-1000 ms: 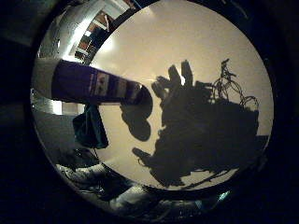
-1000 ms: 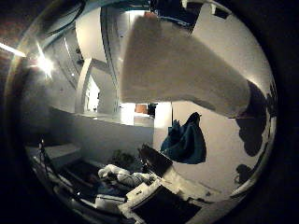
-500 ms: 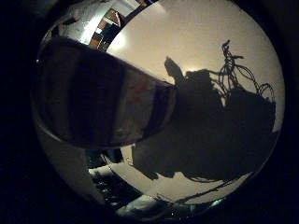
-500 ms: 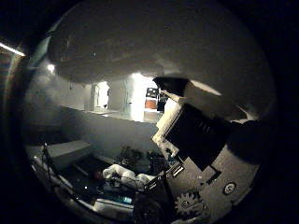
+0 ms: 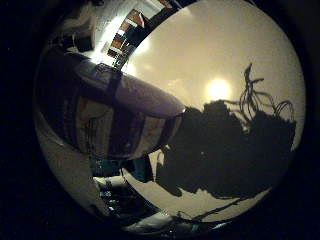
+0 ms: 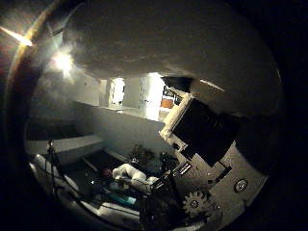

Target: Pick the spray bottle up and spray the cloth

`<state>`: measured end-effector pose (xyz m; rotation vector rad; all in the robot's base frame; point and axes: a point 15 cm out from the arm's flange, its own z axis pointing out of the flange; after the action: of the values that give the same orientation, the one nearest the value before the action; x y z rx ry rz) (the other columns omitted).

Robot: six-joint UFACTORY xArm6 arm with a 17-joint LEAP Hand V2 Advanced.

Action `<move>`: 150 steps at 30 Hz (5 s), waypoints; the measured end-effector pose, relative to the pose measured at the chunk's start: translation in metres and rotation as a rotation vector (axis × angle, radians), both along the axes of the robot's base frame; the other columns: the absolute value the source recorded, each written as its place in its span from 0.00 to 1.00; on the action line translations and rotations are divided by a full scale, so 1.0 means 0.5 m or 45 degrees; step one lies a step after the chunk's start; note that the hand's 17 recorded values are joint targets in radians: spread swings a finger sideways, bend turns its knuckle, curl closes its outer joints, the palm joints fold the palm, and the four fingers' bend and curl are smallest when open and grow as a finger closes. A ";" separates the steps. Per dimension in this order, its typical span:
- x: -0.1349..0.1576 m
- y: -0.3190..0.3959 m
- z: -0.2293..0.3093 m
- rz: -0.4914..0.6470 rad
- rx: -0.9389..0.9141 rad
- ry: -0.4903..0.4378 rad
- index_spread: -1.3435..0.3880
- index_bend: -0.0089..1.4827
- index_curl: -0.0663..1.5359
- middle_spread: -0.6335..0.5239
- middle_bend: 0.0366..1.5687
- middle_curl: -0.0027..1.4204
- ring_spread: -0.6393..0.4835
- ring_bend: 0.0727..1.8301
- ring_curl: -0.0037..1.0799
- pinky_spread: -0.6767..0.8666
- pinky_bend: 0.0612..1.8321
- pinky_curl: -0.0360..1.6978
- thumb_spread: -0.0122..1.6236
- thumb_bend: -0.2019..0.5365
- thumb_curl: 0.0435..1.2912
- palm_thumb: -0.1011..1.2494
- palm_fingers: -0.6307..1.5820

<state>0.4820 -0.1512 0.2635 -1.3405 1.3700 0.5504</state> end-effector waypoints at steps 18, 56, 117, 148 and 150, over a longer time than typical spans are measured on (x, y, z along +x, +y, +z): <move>-0.041 0.150 0.192 -0.534 -0.207 0.011 0.64 0.72 0.58 0.46 0.86 0.51 0.38 0.75 0.68 0.32 0.64 0.61 0.51 0.26 0.53 0.95 0.79; -0.045 0.773 0.258 -0.272 0.053 0.228 0.62 0.69 0.60 0.46 0.88 0.47 0.39 0.75 0.70 0.29 0.59 0.69 0.44 0.25 0.68 0.91 0.79; -0.001 0.990 -0.056 0.003 0.023 0.219 0.52 0.19 0.53 0.36 0.56 0.45 0.40 0.68 0.56 0.23 0.47 0.55 0.59 0.24 0.38 0.68 0.48; 0.024 0.912 -0.034 0.020 0.006 0.147 0.63 0.12 0.28 0.53 0.21 0.29 0.58 0.40 0.35 0.68 0.29 0.34 0.61 0.24 0.29 0.58 0.37; 0.026 0.906 -0.020 0.021 0.014 0.132 0.63 0.12 0.28 0.53 0.20 0.29 0.58 0.39 0.34 0.68 0.29 0.33 0.61 0.24 0.29 0.58 0.38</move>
<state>0.4950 0.3020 0.2536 -1.3308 1.4390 0.6449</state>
